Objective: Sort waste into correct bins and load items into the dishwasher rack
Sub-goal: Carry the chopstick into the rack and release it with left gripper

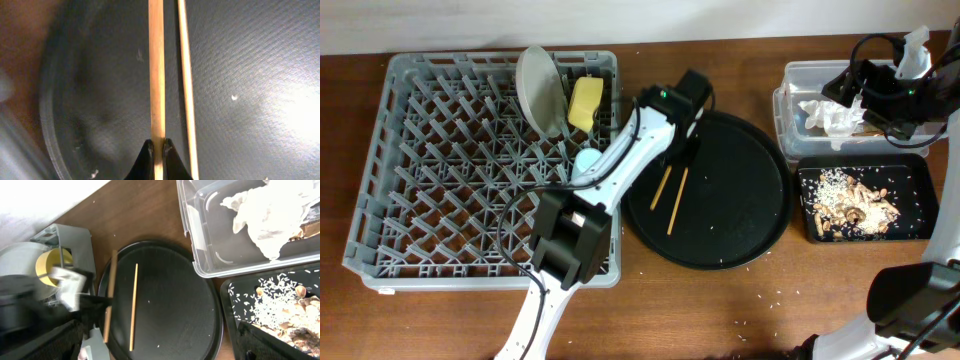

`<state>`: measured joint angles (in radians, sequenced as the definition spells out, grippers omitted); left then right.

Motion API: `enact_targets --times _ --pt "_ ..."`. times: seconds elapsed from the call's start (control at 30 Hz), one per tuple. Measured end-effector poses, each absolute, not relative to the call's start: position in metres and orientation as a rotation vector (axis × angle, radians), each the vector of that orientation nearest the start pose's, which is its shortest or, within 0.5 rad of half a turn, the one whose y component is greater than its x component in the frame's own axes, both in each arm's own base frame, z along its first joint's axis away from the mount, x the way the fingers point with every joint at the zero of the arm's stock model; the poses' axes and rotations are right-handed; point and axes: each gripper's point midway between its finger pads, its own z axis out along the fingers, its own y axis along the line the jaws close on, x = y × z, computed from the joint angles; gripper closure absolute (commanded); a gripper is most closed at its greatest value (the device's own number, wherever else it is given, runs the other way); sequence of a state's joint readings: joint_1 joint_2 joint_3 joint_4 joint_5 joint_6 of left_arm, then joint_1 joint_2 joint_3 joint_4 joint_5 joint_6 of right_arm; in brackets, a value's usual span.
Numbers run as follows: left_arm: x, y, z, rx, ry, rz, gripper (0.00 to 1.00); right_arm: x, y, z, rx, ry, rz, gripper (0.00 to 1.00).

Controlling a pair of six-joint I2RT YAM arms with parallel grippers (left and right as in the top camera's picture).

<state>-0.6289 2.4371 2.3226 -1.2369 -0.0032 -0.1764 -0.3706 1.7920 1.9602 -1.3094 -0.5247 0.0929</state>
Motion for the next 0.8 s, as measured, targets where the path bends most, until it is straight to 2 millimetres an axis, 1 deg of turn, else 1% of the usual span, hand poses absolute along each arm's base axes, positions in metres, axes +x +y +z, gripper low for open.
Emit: enact_targets --times 0.03,0.1,0.13,0.17,0.2,0.23,0.27,0.3,0.33,0.4,0.5,0.6,0.63,0.7,0.73,0.8 --pt "0.429 -0.306 0.102 0.645 2.830 -0.106 0.99 0.406 -0.065 0.269 0.447 2.551 0.609 0.02" --pt "0.436 -0.301 0.142 0.615 2.767 -0.087 0.99 0.406 -0.065 0.269 0.446 2.550 0.609 0.01" --pt "0.437 -0.296 0.154 0.603 2.755 -0.076 0.99 0.406 -0.066 0.269 0.447 2.549 0.608 0.01" --pt "0.436 -0.293 0.161 0.599 2.751 -0.068 0.99 0.406 -0.066 0.269 0.447 2.549 0.608 0.01" --pt "0.436 -0.278 0.189 0.564 2.725 -0.041 0.99 0.406 -0.066 0.269 0.447 2.549 0.609 0.02" --pt "0.435 -0.270 0.202 0.545 2.713 -0.036 0.99 0.406 -0.065 0.269 0.446 2.550 0.609 0.02" --pt "0.432 -0.257 0.214 0.524 2.717 -0.019 0.99 0.406 -0.066 0.269 0.446 2.550 0.608 0.01" --pt "0.435 -0.247 0.227 0.491 2.695 -0.021 0.99 0.406 -0.066 0.269 0.446 2.550 0.608 0.02" --pt "0.439 -0.241 0.236 0.466 2.672 -0.034 0.99 0.406 -0.065 0.269 0.447 2.550 0.609 0.02" --pt "0.443 -0.228 0.245 0.433 2.661 -0.041 0.99 0.406 -0.066 0.269 0.447 2.550 0.609 0.02" --pt "0.440 -0.212 0.263 0.429 2.638 -0.038 0.99 0.406 -0.065 0.269 0.446 2.549 0.609 0.02" --pt "0.418 -0.186 0.300 0.401 2.603 -0.002 0.99 0.406 -0.066 0.269 0.447 2.550 0.609 0.01" --pt "0.407 -0.171 0.311 0.367 2.602 0.024 0.99 0.406 -0.066 0.269 0.446 2.550 0.608 0.02" --pt "0.384 -0.135 0.327 0.245 2.615 0.075 0.99 0.406 -0.066 0.269 0.447 2.549 0.608 0.02" --pt "0.376 -0.122 0.327 0.190 2.632 0.092 0.99 0.406 -0.066 0.269 0.446 2.550 0.608 0.02" --pt "0.362 -0.098 0.314 0.100 2.698 0.147 0.99 0.406 -0.066 0.269 0.447 2.550 0.608 0.01"
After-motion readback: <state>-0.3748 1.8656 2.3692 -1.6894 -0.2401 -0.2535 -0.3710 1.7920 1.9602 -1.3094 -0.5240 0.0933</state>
